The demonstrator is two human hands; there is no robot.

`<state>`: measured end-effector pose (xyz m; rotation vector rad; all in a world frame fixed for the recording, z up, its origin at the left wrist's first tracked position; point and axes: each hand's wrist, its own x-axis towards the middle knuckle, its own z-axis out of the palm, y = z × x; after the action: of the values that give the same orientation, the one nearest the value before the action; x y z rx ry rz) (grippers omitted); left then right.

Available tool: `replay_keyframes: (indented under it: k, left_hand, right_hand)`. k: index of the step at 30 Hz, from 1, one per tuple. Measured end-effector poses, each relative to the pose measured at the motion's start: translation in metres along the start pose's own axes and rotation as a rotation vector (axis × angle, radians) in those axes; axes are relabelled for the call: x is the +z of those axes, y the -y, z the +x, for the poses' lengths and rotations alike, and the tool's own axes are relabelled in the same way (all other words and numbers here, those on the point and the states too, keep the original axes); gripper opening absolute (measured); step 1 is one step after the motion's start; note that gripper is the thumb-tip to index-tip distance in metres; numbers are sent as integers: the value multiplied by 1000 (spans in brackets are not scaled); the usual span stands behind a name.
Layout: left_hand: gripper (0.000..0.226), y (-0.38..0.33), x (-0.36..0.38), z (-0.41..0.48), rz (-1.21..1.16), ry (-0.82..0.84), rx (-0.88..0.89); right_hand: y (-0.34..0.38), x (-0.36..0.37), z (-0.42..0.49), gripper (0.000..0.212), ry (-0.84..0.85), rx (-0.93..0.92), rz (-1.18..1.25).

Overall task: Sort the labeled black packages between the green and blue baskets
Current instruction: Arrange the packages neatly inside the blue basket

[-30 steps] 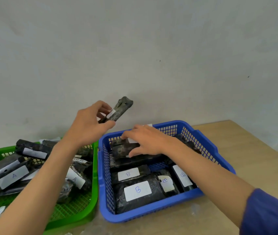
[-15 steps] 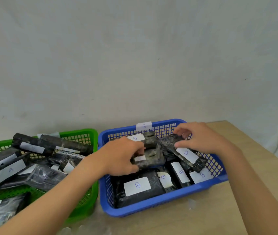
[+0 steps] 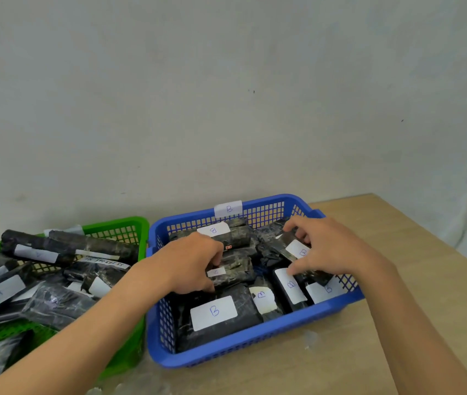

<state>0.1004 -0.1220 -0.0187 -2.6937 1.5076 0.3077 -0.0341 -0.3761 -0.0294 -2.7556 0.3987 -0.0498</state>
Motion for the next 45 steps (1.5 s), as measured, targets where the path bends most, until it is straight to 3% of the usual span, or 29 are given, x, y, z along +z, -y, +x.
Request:
replay_keyframes:
  k: [4,6,9,11,14,17,22,28,31,35,38,41,43,45]
  left_hand:
    - [48,-11,-14,8,56,94,-71]
    - [40,-19,-28,19,-12,37,-65]
    - [27,-46,-38,49,-181,-94,65]
    - [33,-67,-34,69,-183,-53,150]
    - [46,-83,-18,95,-159,-8,156]
    - [51,-87,-9,108,-198,-82,157]
    - [36,-81,-8,112,-284,-150,165]
    - [13,-71,-29,119,-662,-390,-134]
    - [16,-68,-33,122,-777,-288,-284]
    - [19,-74,-33,125,-603,-149,-303]
    - [20,-79,-38,123,-322,-31,-288]
    - [19,-82,-33,122,-75,-103,-241]
    - [31,-83,-23,120,6,-191,-110]
    - [47,-80,-11,116,87,-154,8]
  right_hand:
    - [-3,-3,0,62,-76,-30,85]
    - [-10,-15,-3,57,-218,-37,234]
    - [-21,-32,-9,50,-500,-7,381]
    - [-27,-38,-12,49,-573,38,445]
    - [-36,-40,-15,48,-598,78,501]
    - [-40,-42,-17,50,-631,78,561]
    - [-44,-43,-17,47,-640,84,595]
    - [-45,-44,-19,45,-645,69,582]
    - [-43,-44,-18,45,-626,85,575]
    - [-31,-36,-14,46,-607,112,439]
    - [-15,-24,-7,43,-594,70,311]
    - [-4,-11,0,39,-566,56,152]
    - [0,-7,4,38,-566,76,105]
    - [2,-4,8,36,-564,68,84]
